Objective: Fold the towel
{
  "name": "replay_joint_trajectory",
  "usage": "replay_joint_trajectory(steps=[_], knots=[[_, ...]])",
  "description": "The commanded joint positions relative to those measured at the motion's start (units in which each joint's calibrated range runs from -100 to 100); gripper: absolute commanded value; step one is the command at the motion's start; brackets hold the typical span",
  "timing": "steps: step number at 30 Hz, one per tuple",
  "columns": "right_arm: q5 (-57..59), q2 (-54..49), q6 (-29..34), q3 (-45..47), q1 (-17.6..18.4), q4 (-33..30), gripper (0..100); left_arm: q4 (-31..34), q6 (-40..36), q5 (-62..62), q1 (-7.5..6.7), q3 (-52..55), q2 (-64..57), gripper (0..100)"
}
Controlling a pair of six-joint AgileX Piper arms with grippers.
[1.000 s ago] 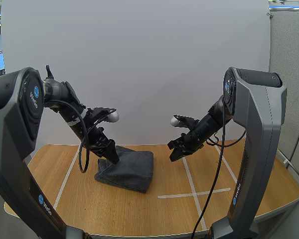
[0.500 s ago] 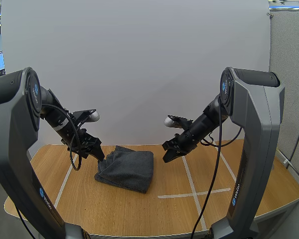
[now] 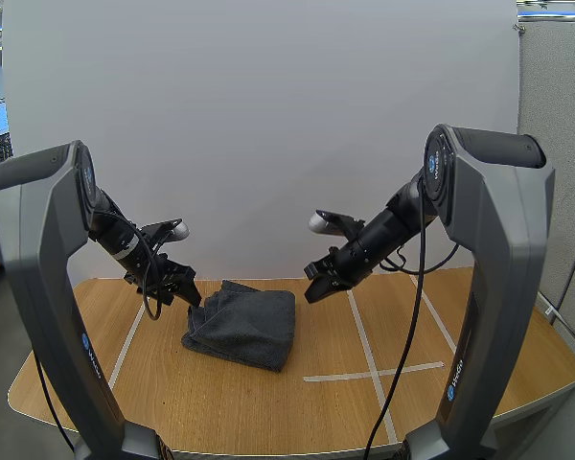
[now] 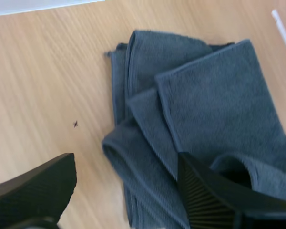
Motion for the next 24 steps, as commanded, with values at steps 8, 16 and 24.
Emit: replay_joint_trajectory(steps=[8, 16, 24], knots=[[4.2, -9.2, 0.0, 0.2, 0.0, 0.7, 0, -6.5, 1.3, 10.5, 0.05, -10.4, 11.7, 96], [4.4, -10.1, 0.0, 0.2, 0.0, 0.8, 0, -5.3, 1.6, 7.5, 0.05, -10.4, 11.7, 96], [4.4, -10.1, 0.0, 0.2, 0.0, 0.8, 0, -9.1, 2.5, 12.9, 0.05, -10.5, 15.9, 96]])
